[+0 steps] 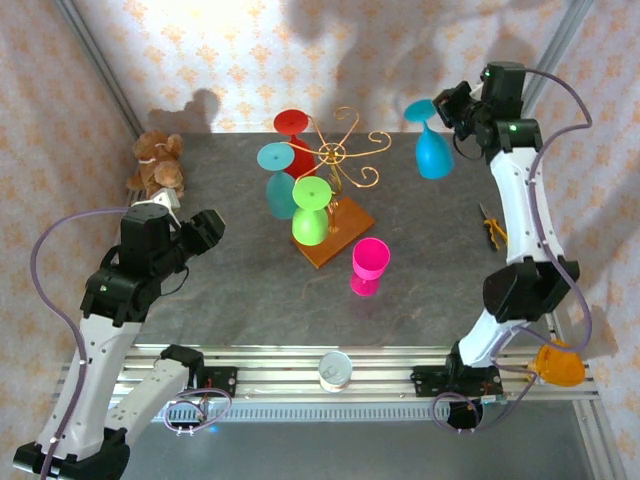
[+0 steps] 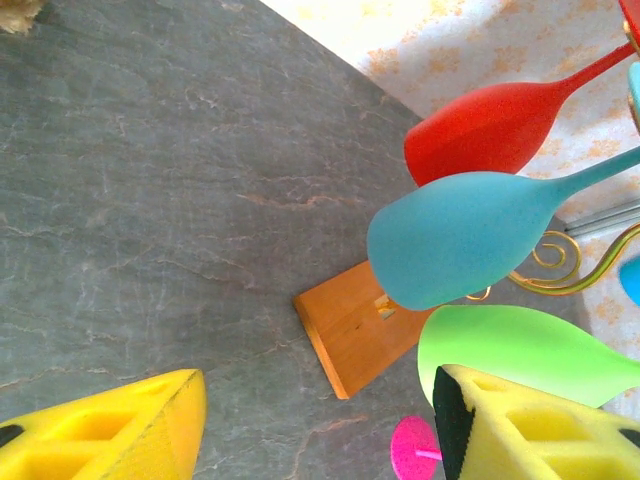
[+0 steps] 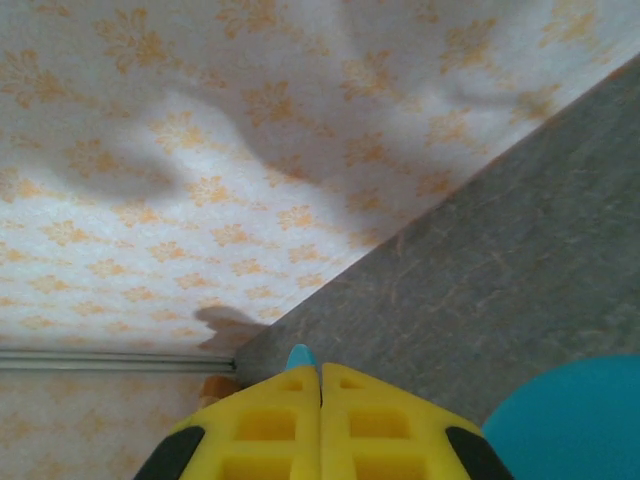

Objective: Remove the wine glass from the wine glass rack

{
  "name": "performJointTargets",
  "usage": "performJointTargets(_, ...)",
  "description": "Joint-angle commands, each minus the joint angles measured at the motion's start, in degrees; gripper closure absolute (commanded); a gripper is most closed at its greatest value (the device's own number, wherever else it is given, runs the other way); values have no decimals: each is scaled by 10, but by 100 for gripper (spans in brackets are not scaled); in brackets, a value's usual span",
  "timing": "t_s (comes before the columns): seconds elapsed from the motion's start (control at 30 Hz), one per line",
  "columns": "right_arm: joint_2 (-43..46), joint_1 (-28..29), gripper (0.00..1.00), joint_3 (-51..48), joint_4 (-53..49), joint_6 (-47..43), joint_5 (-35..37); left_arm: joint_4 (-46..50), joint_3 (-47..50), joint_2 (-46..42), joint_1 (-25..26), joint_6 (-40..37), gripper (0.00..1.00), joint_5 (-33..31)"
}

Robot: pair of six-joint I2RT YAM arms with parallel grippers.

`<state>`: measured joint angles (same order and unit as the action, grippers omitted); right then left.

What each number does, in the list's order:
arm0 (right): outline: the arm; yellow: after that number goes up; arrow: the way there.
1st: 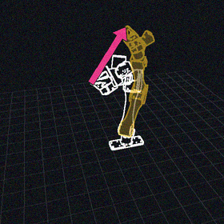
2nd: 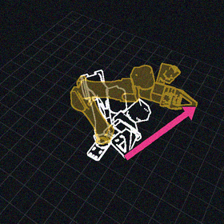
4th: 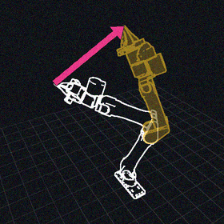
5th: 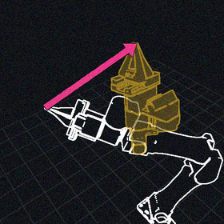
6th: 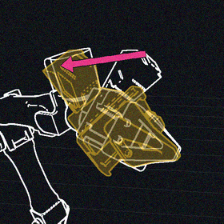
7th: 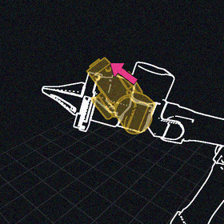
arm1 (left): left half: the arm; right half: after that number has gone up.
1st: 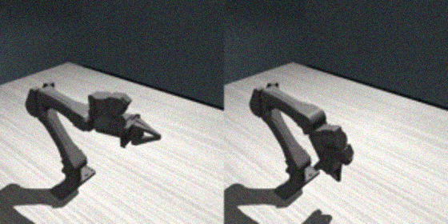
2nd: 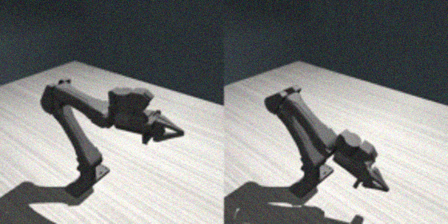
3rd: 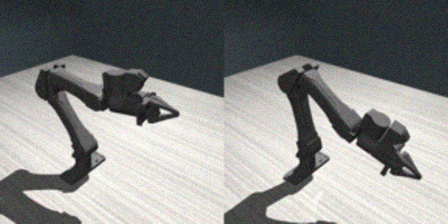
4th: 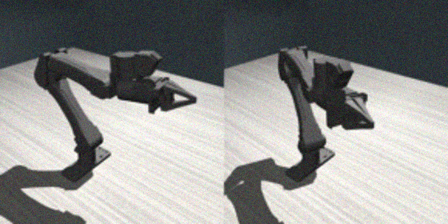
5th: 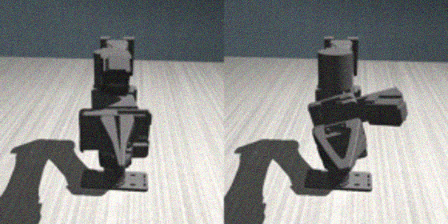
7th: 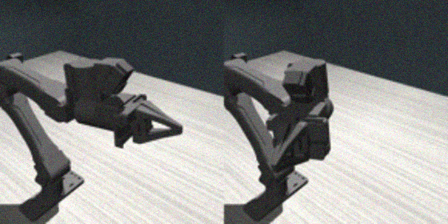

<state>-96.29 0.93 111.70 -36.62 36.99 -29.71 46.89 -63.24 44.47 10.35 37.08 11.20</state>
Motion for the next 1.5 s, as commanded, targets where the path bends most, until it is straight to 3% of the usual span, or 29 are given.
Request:
performJointTargets(0.0, 88, -2, 100, -38, -31, -44, 25, 35, -17, -13, -3, -24, 38, -23)
performJointTargets(0.33, 243, 6, 100, -125, -151, -111, -47, 67, -17, -29, -3, -38, 37, -10)
performJointTargets(0.5, 330, 61, 100, -168, -226, -151, -38, 75, 1, -36, -3, -35, 37, 5)
performJointTargets(0.83, 457, 123, 100, -239, -255, -132, -96, 129, 7, -52, -3, -33, 38, 5)
performJointTargets(1.2, 491, 199, 100, -303, -215, -117, -90, 166, 55, -108, -3, -3, 38, 4)
performJointTargets(1.47, 432, 363, 100, -263, -193, -109, 3, 183, 77, -140, -2, 8, 38, 2)
